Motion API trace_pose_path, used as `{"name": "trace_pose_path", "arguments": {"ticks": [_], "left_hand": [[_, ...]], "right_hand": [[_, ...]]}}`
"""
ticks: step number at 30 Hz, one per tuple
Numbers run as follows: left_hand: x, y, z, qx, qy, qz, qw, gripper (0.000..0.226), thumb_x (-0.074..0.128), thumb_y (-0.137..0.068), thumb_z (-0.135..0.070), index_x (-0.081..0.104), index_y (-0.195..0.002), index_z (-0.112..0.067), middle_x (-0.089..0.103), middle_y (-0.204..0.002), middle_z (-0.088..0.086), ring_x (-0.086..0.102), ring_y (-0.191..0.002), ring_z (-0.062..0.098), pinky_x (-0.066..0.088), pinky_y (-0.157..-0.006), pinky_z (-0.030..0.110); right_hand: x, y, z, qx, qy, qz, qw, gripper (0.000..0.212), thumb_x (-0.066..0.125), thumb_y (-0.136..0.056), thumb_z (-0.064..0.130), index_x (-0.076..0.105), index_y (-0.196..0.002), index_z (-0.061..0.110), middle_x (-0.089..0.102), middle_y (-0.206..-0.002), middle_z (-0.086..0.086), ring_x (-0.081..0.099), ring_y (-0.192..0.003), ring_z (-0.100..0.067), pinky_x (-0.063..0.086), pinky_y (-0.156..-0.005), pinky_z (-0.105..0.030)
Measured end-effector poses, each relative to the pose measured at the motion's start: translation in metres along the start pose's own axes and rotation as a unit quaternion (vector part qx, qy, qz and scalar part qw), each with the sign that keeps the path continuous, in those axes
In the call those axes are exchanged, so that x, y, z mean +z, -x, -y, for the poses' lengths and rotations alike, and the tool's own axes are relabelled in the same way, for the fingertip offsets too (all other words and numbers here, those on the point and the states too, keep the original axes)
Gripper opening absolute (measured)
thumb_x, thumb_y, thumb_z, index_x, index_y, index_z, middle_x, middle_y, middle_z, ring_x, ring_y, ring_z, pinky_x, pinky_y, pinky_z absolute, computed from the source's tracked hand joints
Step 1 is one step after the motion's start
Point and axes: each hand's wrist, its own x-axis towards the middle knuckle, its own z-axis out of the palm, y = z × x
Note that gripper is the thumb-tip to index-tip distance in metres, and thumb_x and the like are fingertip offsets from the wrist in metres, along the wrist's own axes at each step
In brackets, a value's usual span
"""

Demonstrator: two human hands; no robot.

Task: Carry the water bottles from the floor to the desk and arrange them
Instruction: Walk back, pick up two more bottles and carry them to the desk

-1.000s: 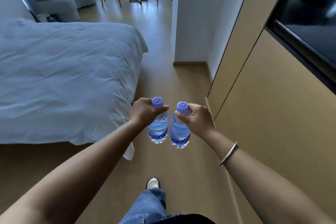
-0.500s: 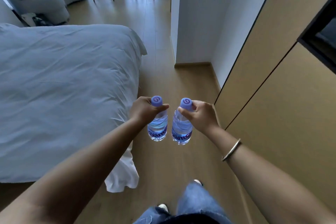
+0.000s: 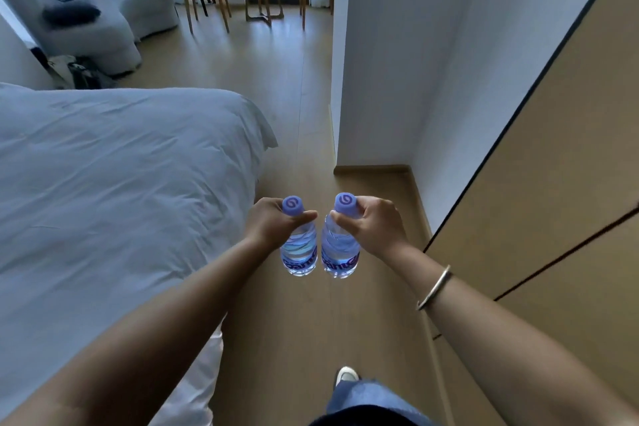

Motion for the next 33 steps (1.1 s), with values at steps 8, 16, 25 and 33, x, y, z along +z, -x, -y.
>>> {"name": "trace_pose_path", "arguments": {"ticks": [8,16,25,33], "left_hand": [[0.016,-0.097,-0.028,-0.015,0.013,-0.038,0.999,0.035,0.077,-0.069,-0.045,0.077,-0.081,-0.012,0.075,-0.079,0.009,0.070,-0.081,0.024,0.055,-0.078,0.041],[0.013,-0.217,-0.020,-0.030,-0.032,-0.028,0.999,0.044,0.076,-0.067,-0.051,0.076,-0.075,-0.008,0.073,-0.075,0.015,0.062,-0.069,0.021,0.053,-0.069,0.037],[-0.031,-0.401,-0.035,-0.005,-0.061,0.004,0.998,0.044,0.073,-0.070,-0.052,0.074,-0.072,-0.008,0.070,-0.068,0.011,0.053,-0.059,0.016,0.040,-0.058,0.028],[-0.065,-0.534,-0.047,0.015,-0.073,0.004,0.997,0.037,0.071,-0.074,-0.050,0.073,-0.077,-0.014,0.070,-0.073,0.004,0.061,-0.068,0.017,0.047,-0.064,0.030]], "right_hand": [[-0.009,-0.114,-0.035,-0.023,-0.015,0.007,1.000,0.053,0.055,-0.070,0.062,0.065,-0.073,0.010,0.064,-0.065,-0.008,0.061,-0.063,-0.027,0.053,-0.061,-0.045],[0.022,-0.227,-0.053,-0.008,-0.001,0.029,1.000,0.066,0.045,-0.064,0.073,0.066,-0.071,0.010,0.066,-0.065,-0.007,0.062,-0.062,-0.025,0.053,-0.061,-0.043],[0.056,-0.407,-0.040,-0.006,0.015,0.018,1.000,0.052,0.059,-0.073,0.061,0.064,-0.068,0.009,0.065,-0.064,-0.010,0.061,-0.062,-0.028,0.053,-0.062,-0.045],[0.085,-0.534,-0.022,0.007,-0.002,-0.015,1.000,0.037,0.068,-0.080,0.044,0.068,-0.075,0.007,0.068,-0.070,-0.010,0.062,-0.066,-0.026,0.048,-0.061,-0.036]]}}
